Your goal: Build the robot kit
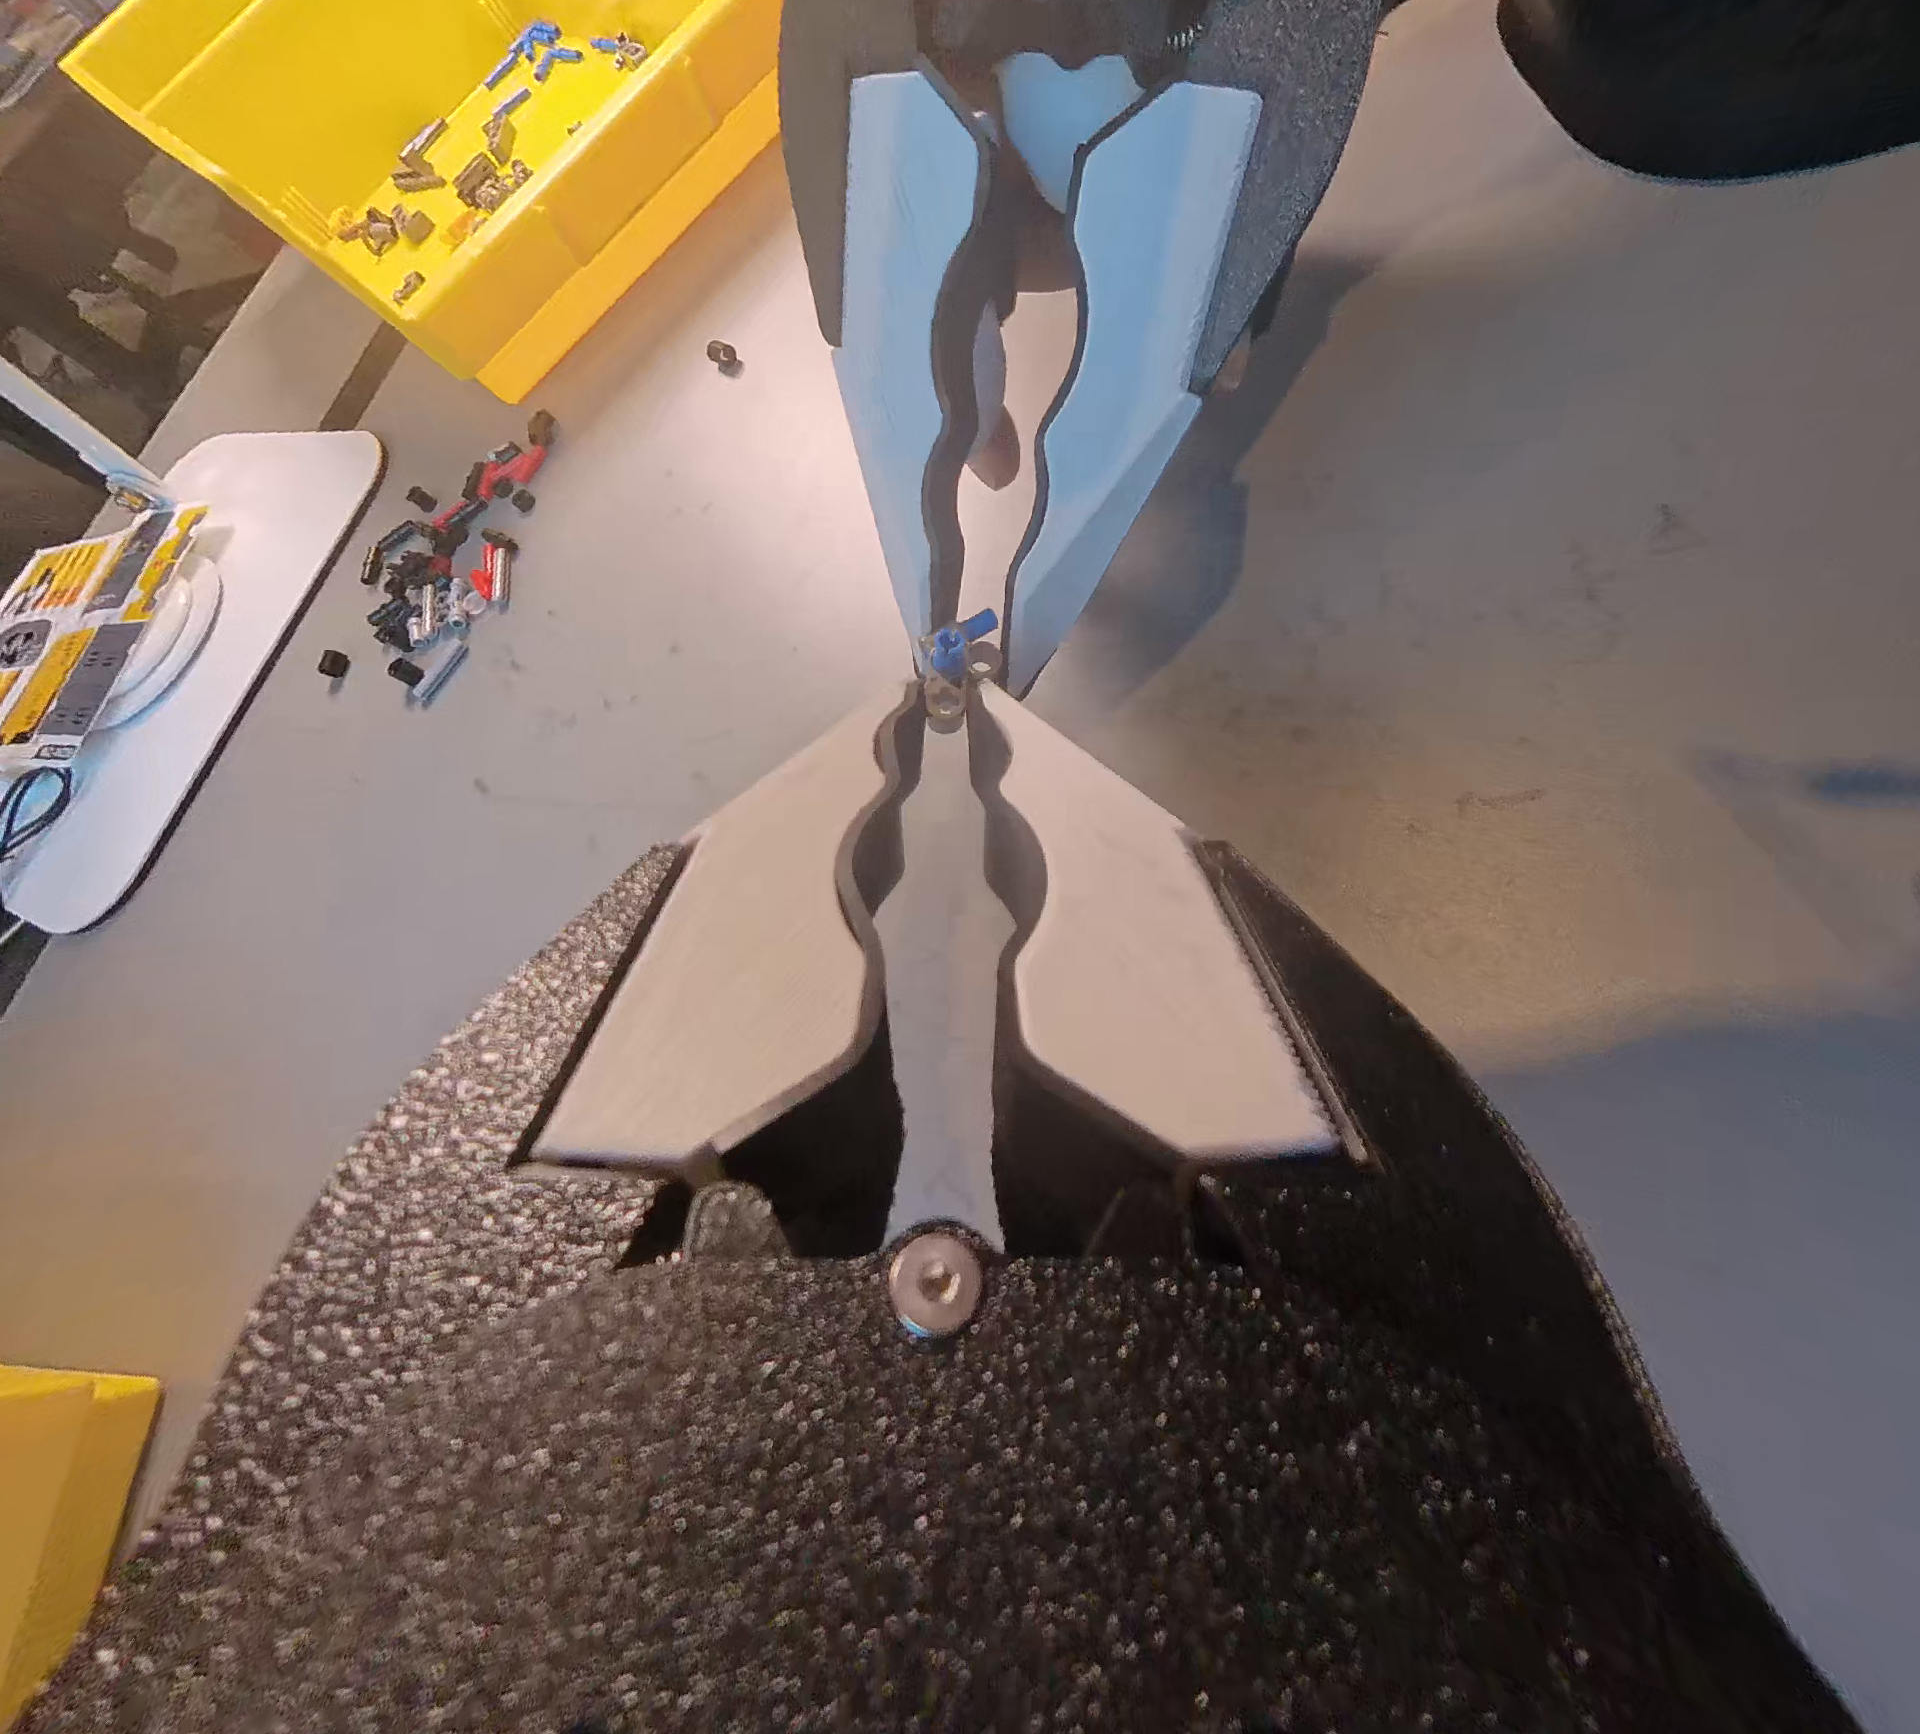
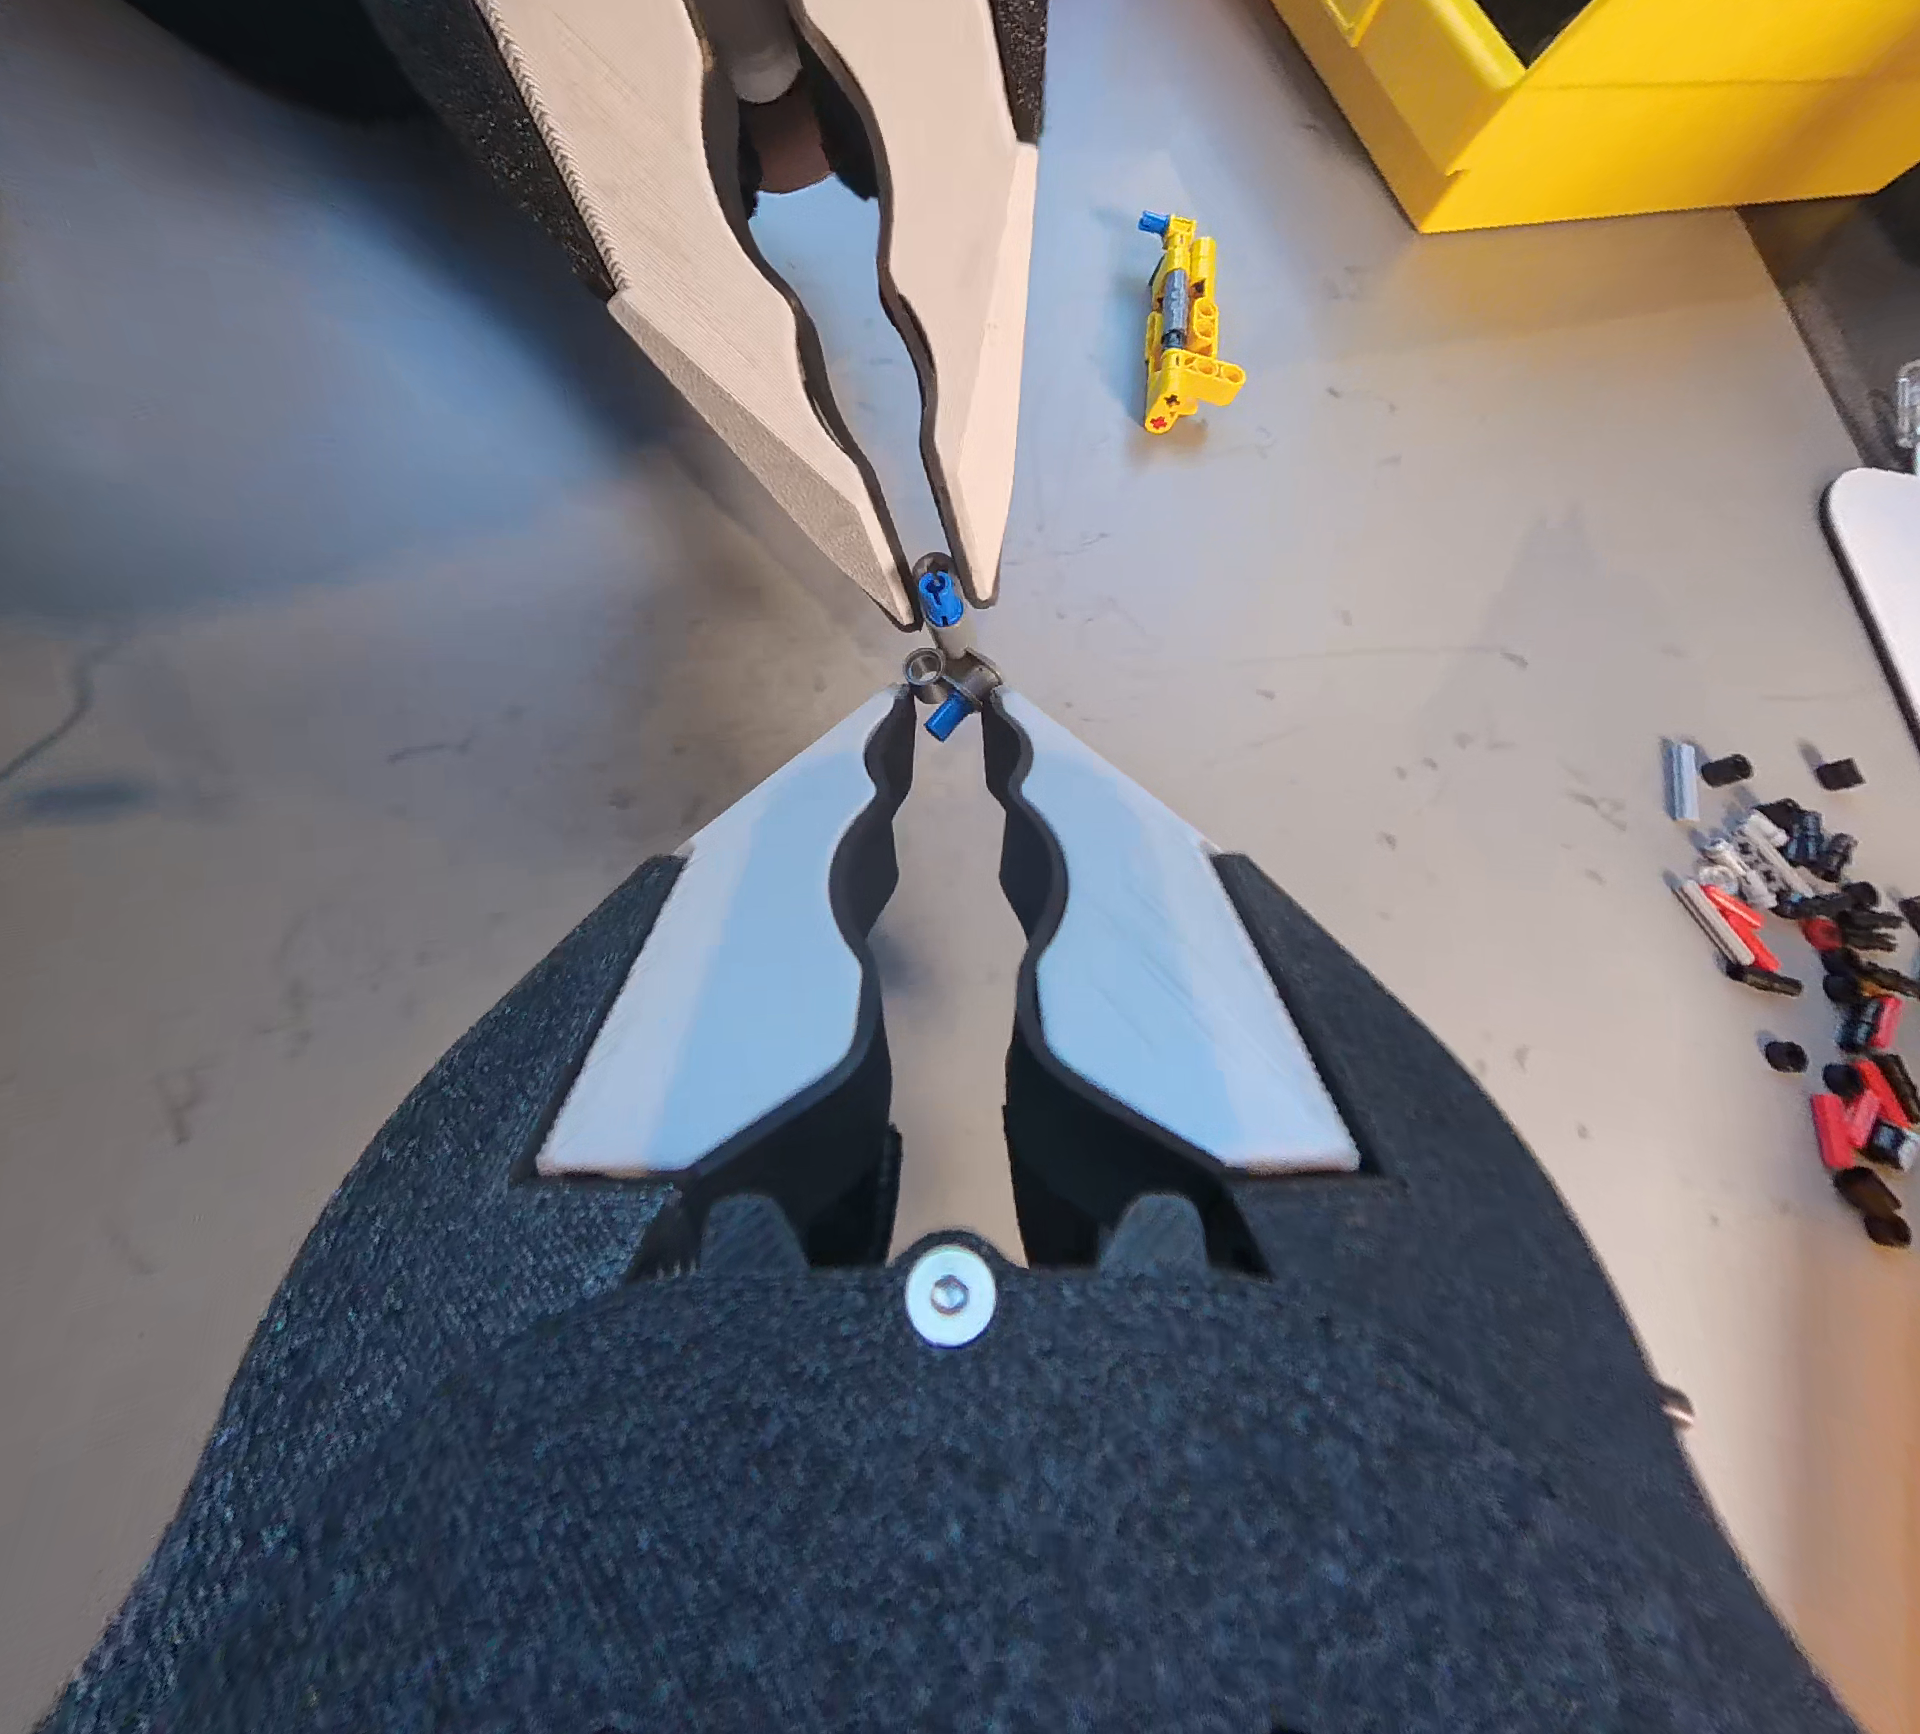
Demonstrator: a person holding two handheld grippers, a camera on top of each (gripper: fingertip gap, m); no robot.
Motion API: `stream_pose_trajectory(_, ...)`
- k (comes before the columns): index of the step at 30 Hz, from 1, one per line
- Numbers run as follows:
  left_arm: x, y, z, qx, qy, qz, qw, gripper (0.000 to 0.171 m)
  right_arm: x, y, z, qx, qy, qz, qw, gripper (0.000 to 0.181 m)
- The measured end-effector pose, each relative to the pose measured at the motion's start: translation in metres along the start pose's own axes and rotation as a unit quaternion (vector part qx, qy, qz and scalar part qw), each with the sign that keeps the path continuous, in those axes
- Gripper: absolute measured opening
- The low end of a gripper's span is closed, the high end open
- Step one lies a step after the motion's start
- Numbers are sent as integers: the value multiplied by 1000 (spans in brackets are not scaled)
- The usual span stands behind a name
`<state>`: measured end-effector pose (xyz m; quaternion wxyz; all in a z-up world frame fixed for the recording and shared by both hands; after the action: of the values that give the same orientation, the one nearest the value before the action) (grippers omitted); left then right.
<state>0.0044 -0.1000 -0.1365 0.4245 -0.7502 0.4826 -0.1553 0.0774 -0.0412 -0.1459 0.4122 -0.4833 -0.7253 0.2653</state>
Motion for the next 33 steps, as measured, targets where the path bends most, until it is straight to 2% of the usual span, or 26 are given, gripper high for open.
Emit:
stream_pose_trajectory(7, 2, 6, 5, -18, 16, -15, 1000, 7, -2, 5, 4, -14, -15, 18, 1000, 12)
stream_pose_trajectory(9, 6, 10, 8, -28, 47, -36, 998, 6, -7, 9, 5, -25, -27, 11, 999, 13)
stream_pose_trajectory(12, 15, 18, 10, -36, 135, -107, 984, 6, -15, 14, 4, -48, -60, 3, 997, 27)
stream_pose_trajectory(14, 18, 21, 11, -40, 163, -131, 977, 6, -18, 14, 0, -48, -86, 14, 995, 31)
stream_pose_trajectory(25, 18, 26, 13, -52, 155, -128, 978, 12, -10, 20, -8, -42, -103, 45, 993, 32)
stream_pose_trajectory(33, 10, 22, -2, -6, 170, -130, 977, 23, 8, 24, -14, -28, -72, 70, 995, 32)
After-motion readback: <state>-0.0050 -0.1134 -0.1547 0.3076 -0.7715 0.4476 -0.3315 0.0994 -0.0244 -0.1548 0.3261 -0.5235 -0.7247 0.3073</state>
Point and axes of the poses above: each gripper's, where its closed fingertips meet, z out along the fingers, y out of its underside, x = y × z across the jaws, the point moved 6 cm from there along -z, back along the fingers, and after that the axes turned 15 degrees about y, right-handed, at the moved point
